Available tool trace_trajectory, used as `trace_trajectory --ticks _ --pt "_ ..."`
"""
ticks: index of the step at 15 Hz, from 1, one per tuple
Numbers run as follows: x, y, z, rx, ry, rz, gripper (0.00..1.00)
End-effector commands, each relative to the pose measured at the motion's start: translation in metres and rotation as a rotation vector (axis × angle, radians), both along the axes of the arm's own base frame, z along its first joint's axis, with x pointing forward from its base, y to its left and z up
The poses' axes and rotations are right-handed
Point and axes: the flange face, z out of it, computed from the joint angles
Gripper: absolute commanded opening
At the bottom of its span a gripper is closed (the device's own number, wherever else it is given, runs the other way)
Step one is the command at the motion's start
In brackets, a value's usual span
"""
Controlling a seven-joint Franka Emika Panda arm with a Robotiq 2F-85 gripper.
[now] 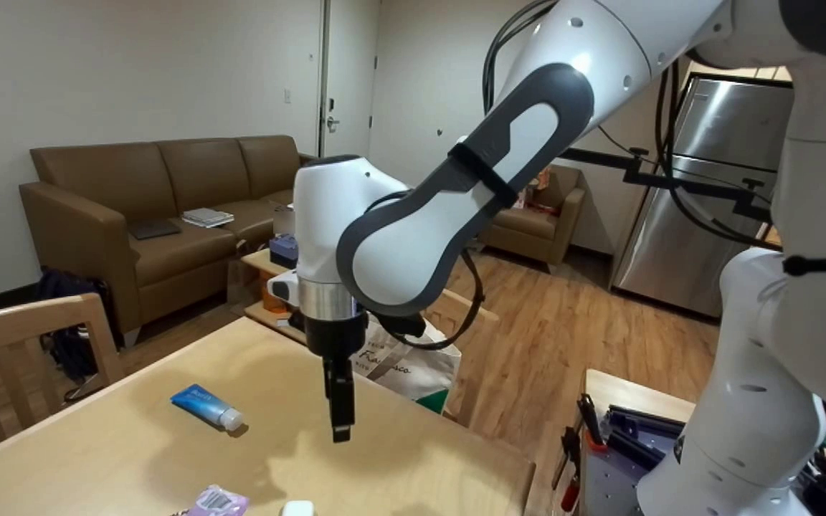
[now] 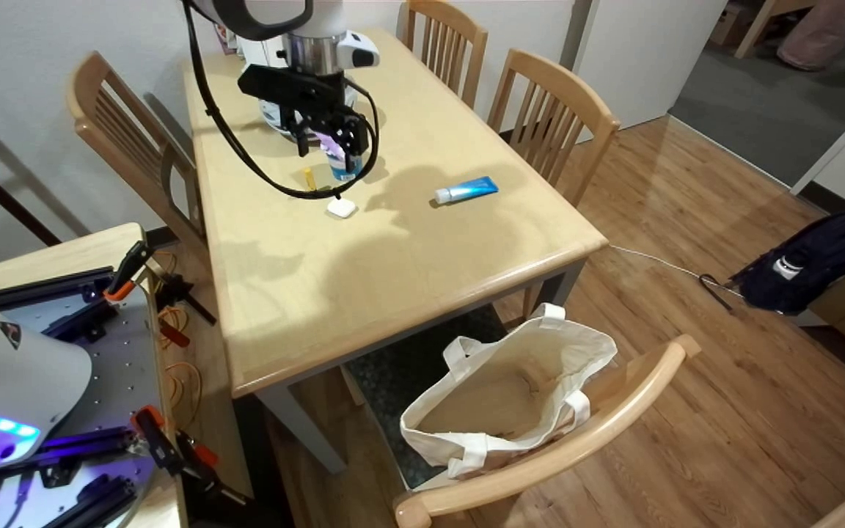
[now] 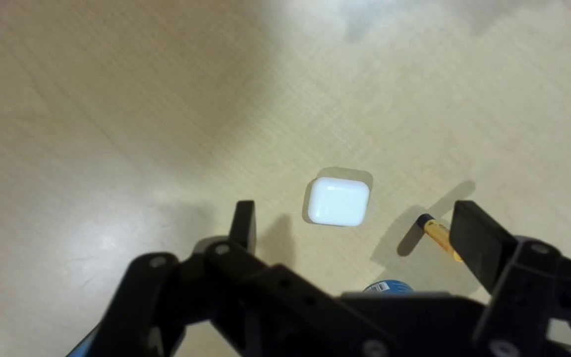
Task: Remove the small white item from the table and put it in the bag
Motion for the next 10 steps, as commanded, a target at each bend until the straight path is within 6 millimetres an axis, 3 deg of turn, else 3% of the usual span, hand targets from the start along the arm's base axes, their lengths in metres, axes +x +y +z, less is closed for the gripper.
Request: trace_trajectory --ticks 1,4,10 --pt "0.002 -0.006 0.002 0.0 -0.002 -0.011 1.0" --pt "-0.007 -0.013 -0.008 -0.029 -0.003 -0.128 1.0" --pt "-0.023 0.003 -0.056 0.015 -0.077 -0.192 1.0"
